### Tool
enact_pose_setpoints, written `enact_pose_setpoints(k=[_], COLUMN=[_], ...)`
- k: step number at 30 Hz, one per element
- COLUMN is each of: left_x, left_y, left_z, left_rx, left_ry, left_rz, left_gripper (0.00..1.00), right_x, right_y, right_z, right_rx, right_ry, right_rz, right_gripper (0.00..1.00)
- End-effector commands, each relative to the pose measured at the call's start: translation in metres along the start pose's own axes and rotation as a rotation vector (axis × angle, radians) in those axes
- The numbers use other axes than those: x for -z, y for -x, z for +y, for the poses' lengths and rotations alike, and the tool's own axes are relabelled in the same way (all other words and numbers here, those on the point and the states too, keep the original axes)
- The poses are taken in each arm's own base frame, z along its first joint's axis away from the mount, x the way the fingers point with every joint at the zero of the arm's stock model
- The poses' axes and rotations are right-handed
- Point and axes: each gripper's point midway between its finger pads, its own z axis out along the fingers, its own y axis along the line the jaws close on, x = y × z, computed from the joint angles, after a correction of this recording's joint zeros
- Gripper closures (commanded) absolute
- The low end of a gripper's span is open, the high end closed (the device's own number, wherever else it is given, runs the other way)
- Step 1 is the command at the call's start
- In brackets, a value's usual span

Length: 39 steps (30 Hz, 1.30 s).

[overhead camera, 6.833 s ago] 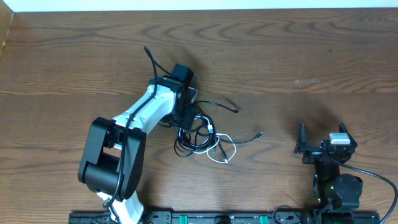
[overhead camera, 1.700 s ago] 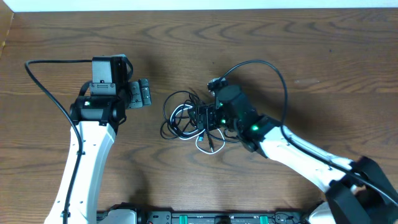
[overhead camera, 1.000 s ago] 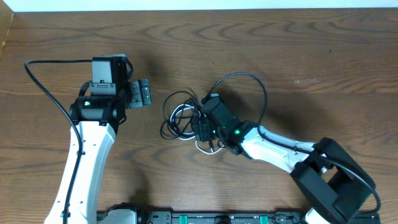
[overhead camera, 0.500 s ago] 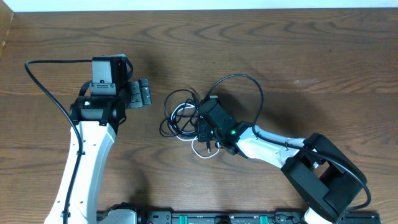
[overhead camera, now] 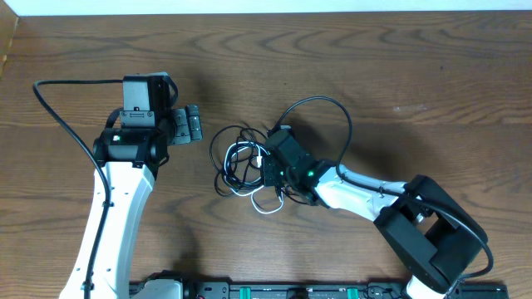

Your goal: Untangle cables

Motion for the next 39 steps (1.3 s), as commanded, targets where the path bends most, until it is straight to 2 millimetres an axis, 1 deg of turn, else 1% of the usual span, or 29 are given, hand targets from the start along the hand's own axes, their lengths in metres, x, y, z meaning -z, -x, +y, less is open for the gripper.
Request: enact_pose_setpoints(k=[1,5,7,9,12,13,14,16,18,21,23,25,28,29,30,34,39], left_x=[0.0,0.001,0.002,0.003,0.005,0.007,0.011,0.019,0.029,0.044,0.05,0.053,0.053,0.054,0.056,0.065,0.065], left_y=[0.002,0.001,0.0,-0.001,-0.002,-0.003,-0.005,-0.007,-0.01,-0.013,-0.014,-0.014,-0.014,-0.014,-0.015,-0.016,-0.016], left_z=[-0.005,-0.019,-0.025,-0.031,-0.041,-0.046,-0.059,-0.077,-0.093,-0.113,-0.12,-0.122,-0.122,-0.123,-0.125,-0.132,-0.132], left_rx=[0.016,0.003,-0.017,-0.033,-0.047,-0.061,-0.113,-0.18,-0.24,-0.31,-0.335,-0.339,-0.339,-0.339,-0.345,-0.371,-0.371], left_ry=[-0.033,-0.117,-0.153,-0.187,-0.248,-0.277,-0.358,-0.475,-0.588,-0.736,-0.79,-0.811,-0.812,-0.819,-0.832,-0.903,-0.905], left_rz=[0.001,0.01,0.013,0.016,0.022,0.023,0.023,0.017,0.005,-0.021,-0.033,-0.036,-0.036,-0.036,-0.039,-0.054,-0.054], left_gripper=[0.04,0.04,0.04,0.04,0.05,0.05,0.05,0.06,0.08,0.09,0.09,0.11,0.18,0.24,0.28,0.29,0.29], right_x=[0.015,0.055,0.072,0.095,0.122,0.128,0.14,0.151,0.156,0.157,0.157,0.157,0.16,0.161,0.163,0.171,0.18], right_y=[0.017,0.055,0.067,0.08,0.09,0.092,0.096,0.099,0.099,0.097,0.096,0.094,0.091,0.09,0.09,0.09,0.09], right_z=[0.01,0.029,0.031,0.033,0.044,0.047,0.051,0.055,0.056,0.055,0.055,0.057,0.067,0.071,0.074,0.09,0.103], right_rx=[0.059,0.139,0.155,0.169,0.21,0.221,0.248,0.274,0.299,0.332,0.352,0.375,0.413,0.421,0.431,0.471,0.499], right_ry=[0.077,0.162,0.171,0.182,0.234,0.242,0.253,0.261,0.261,0.252,0.247,0.259,0.319,0.336,0.353,0.437,0.512], right_rz=[-0.002,-0.1,-0.139,-0.185,-0.23,-0.242,-0.272,-0.297,-0.306,-0.302,-0.299,-0.296,-0.288,-0.29,-0.293,-0.309,-0.322], right_gripper=[0.99,0.99,0.99,0.99,0.99,0.99,0.99,0.99,0.99,0.99,0.99,0.99,0.99,0.99,0.99,0.99,0.99])
